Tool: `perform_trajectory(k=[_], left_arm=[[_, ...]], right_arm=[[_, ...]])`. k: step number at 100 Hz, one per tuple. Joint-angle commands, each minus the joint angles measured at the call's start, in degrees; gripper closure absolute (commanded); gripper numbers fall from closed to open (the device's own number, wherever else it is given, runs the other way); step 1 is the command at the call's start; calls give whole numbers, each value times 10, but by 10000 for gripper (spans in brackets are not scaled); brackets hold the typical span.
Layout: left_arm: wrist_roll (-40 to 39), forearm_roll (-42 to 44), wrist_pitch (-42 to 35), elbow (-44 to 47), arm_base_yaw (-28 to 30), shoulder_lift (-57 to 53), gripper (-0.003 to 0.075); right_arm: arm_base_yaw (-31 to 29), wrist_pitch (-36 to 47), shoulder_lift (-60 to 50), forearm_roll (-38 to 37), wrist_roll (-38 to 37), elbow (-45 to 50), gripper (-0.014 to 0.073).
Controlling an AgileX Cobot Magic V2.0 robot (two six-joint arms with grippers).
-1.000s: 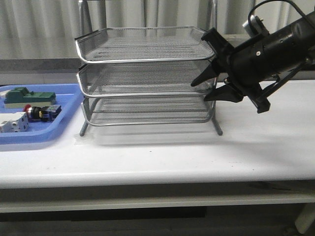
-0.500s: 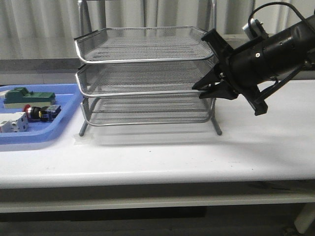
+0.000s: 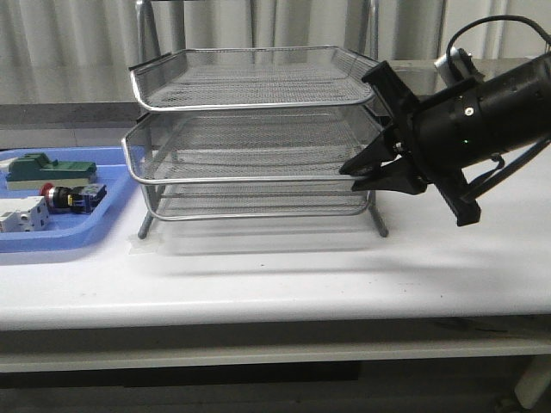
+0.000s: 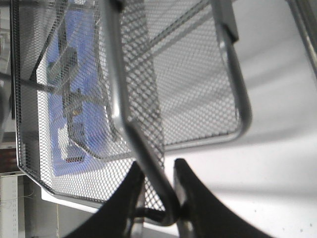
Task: Place button on rack with both arms
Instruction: 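Pull the middle wire tray out toward the robot with the right gripper, then release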
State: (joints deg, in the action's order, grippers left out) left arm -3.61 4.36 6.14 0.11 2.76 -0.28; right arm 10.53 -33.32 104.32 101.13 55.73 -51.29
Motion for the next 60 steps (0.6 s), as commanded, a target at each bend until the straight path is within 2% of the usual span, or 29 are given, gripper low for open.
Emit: perform_trajectory(k=[1,33,60], left_arm=[[-1,-3,-44,26,0,-20,716],[-1,-3,-44,26,0,-20,716],[-1,-3,-44,26,0,-20,716]], right_arm=[[1,-20,-42,-32,41,26,610],[1,-15,-111,-32,54,122,610],[1,-23,-125,-35,57,143,597]])
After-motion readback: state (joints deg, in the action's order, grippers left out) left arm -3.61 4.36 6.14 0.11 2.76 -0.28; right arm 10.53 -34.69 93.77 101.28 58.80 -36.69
